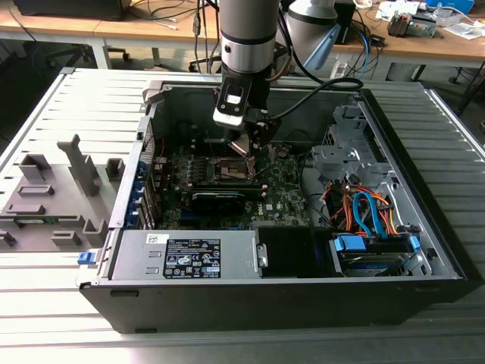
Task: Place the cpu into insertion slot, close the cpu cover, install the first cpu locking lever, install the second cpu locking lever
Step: 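Place the cpu into insertion slot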
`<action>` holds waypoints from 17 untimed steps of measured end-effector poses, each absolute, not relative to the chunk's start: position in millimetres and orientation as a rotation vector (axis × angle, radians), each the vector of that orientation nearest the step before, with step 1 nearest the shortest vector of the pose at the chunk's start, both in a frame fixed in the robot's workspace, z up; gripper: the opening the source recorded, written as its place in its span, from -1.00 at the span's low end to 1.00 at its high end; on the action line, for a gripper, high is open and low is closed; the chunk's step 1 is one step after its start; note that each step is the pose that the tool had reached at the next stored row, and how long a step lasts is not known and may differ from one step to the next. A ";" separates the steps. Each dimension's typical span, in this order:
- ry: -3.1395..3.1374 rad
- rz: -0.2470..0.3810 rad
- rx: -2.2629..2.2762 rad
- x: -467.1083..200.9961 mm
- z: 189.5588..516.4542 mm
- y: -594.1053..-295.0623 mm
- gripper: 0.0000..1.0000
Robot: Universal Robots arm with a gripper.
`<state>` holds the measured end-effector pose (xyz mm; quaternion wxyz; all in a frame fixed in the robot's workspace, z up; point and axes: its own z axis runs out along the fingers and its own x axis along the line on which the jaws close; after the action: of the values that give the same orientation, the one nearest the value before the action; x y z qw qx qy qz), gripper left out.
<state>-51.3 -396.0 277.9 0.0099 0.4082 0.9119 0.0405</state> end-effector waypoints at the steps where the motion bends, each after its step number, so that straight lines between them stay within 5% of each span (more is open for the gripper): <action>1: 2.846 0.126 1.277 -51.3 277.9 -396.0 0.08; 17: 2.826 0.125 1.318 -51.3 277.9 -396.0 0.08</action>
<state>-51.3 -396.0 277.9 0.0106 0.4224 0.9054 0.0401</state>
